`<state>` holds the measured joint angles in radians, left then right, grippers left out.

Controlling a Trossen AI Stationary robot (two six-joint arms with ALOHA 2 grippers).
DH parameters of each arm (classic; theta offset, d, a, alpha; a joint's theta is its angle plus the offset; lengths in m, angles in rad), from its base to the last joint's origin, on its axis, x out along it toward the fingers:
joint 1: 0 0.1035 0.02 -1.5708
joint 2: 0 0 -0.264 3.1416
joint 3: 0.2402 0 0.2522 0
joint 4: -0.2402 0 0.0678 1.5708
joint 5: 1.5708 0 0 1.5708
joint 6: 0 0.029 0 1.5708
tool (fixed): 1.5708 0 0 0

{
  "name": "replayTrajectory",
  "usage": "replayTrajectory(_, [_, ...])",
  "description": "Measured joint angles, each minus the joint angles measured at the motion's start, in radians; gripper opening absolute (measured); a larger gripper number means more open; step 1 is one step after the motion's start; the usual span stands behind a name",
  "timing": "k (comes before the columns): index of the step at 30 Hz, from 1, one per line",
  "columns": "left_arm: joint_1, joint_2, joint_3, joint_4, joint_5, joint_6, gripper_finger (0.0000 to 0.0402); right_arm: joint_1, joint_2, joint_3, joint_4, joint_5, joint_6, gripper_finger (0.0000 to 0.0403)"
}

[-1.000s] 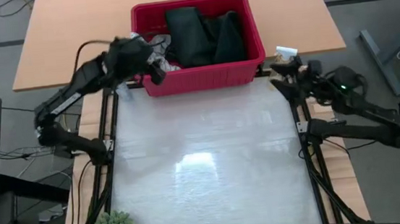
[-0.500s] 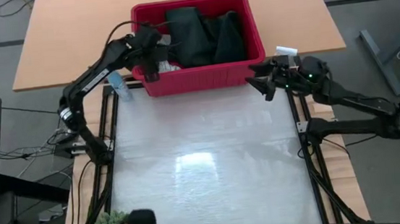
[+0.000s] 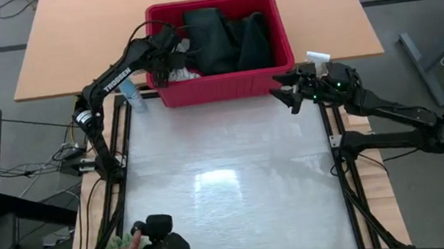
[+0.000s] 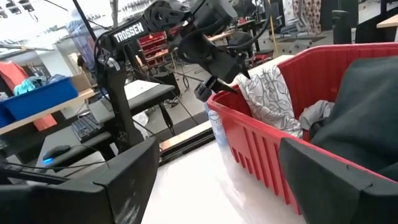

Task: Fold laundry
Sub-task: Fold the white-patterned shirt

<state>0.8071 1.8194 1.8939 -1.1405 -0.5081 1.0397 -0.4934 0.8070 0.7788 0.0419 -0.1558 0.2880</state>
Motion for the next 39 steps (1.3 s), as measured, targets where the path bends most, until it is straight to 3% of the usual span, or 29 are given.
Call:
replayTrajectory(12, [0.069,0.023,0.0,-0.01,0.08,0.062,0.0213,0.0,0.0,0.0,-0.039,0.0,-0.015,0.0354])
replayTrajectory(25, [0.067,0.105,0.003,-0.02,0.006,0.179,0.0208,0.0,0.0,0.0,-0.038,0.0,-0.027,0.0354])
replayTrajectory(29, [0.067,0.106,0.003,-0.019,-0.026,0.18,0.0164,0.0,0.0,0.0,-0.038,0.0,-0.026,0.0354])
replayTrajectory(36, [0.073,0.119,0.002,0.012,-0.114,0.186,0.0022,0.0,-0.002,0.0,-0.037,0.0,-0.024,0.0354])
replayTrajectory(39, [0.072,0.116,0.0,0.033,-0.132,0.164,0.0007,0.0,-0.002,0.0,-0.036,0.0,-0.024,0.0354])
